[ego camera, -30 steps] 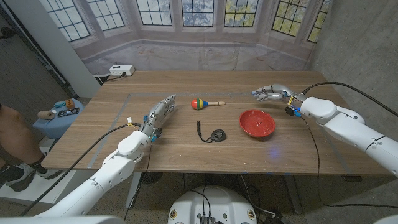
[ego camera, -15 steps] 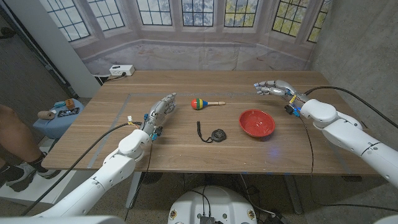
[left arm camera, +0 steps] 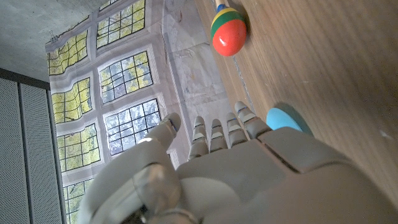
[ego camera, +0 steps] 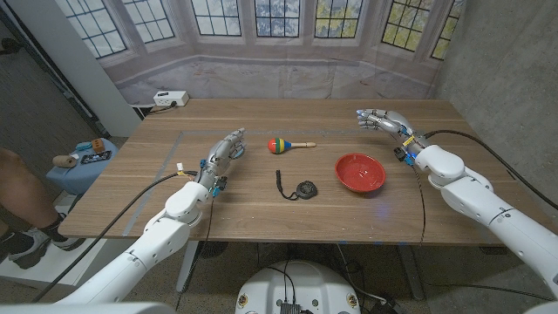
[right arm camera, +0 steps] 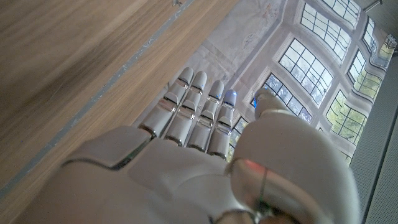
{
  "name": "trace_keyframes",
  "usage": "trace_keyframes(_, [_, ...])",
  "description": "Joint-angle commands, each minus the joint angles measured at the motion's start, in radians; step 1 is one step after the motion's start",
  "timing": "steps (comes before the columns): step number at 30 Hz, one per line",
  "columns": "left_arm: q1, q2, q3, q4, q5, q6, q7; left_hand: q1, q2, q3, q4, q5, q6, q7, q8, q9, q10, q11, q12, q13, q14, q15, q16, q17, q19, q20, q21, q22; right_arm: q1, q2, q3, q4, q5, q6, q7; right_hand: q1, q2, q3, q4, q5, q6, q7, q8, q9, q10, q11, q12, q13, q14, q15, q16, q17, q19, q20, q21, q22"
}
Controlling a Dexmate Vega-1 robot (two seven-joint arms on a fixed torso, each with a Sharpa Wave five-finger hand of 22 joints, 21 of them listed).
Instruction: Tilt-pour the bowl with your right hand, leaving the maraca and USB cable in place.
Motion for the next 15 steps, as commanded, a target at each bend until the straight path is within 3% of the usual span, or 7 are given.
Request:
trace_keyframes(1, [0.02, -0.001, -0.016, -0.006, -0.011, -0.015, -0.006, -0.103, -0.108, 0.0, 0.008, 0.008, 0.008, 0.005, 0.001, 0.002, 0.006, -0.001, -0.002, 0.002, 0.003, 0.003, 0.001, 0.006, 0.005, 0.0, -0.002, 0.004, 0.004, 0.082, 0.004, 0.062, 0.072, 0.159, -0.025, -0.006, 0.004, 0.0, 0.001, -0.006, -0.02, 0.005, -0.007, 0.0, -0.016, 0.0, -0.012, -0.002, -0.006, -0.059, 0.005, -0.004, -0.003, -0.01, 0.006, 0.004])
trace_keyframes(5, [0.01, -0.004, -0.016, 0.013, -0.015, -0.025, -0.021, -0.104, -0.108, 0.0, 0.01, 0.008, 0.008, 0.005, 0.001, 0.002, 0.005, -0.001, -0.002, 0.002, 0.002, 0.003, 0.001, 0.006, 0.005, 0.001, -0.003, 0.004, -0.011, 0.096, 0.012, 0.059, 0.086, 0.171, -0.04, -0.012, 0.013, 0.002, 0.003, -0.01, -0.033, 0.007, -0.009, -0.004, -0.027, -0.003, -0.024, -0.01, -0.025, -0.056, 0.0, -0.011, -0.006, -0.014, 0.005, 0.004])
trace_keyframes(10, [-0.004, -0.013, -0.015, 0.032, -0.018, -0.038, -0.034, -0.105, -0.108, 0.001, 0.01, 0.008, 0.008, 0.006, 0.001, 0.002, 0.006, -0.003, -0.002, 0.002, 0.003, 0.003, 0.001, 0.006, 0.005, 0.0, -0.002, 0.004, -0.021, 0.127, 0.026, 0.085, 0.141, 0.206, -0.017, -0.042, 0.056, 0.008, 0.022, -0.021, -0.05, 0.003, -0.009, -0.011, -0.04, -0.002, -0.043, -0.029, -0.069, -0.057, -0.005, -0.018, -0.017, -0.011, 0.003, 0.004])
trace_keyframes(15, [-0.011, -0.015, -0.016, 0.033, -0.024, -0.039, -0.041, -0.104, -0.108, 0.0, 0.01, 0.008, 0.007, 0.005, 0.0, 0.002, 0.005, -0.004, -0.002, 0.002, -0.006, 0.005, -0.002, 0.006, 0.004, -0.001, -0.003, 0.003, -0.032, 0.149, 0.037, 0.095, 0.186, 0.214, -0.006, -0.069, 0.075, 0.007, 0.036, -0.031, -0.065, 0.006, -0.01, -0.015, -0.063, 0.0, -0.059, -0.043, -0.092, -0.057, -0.005, -0.025, -0.024, -0.01, 0.001, 0.004])
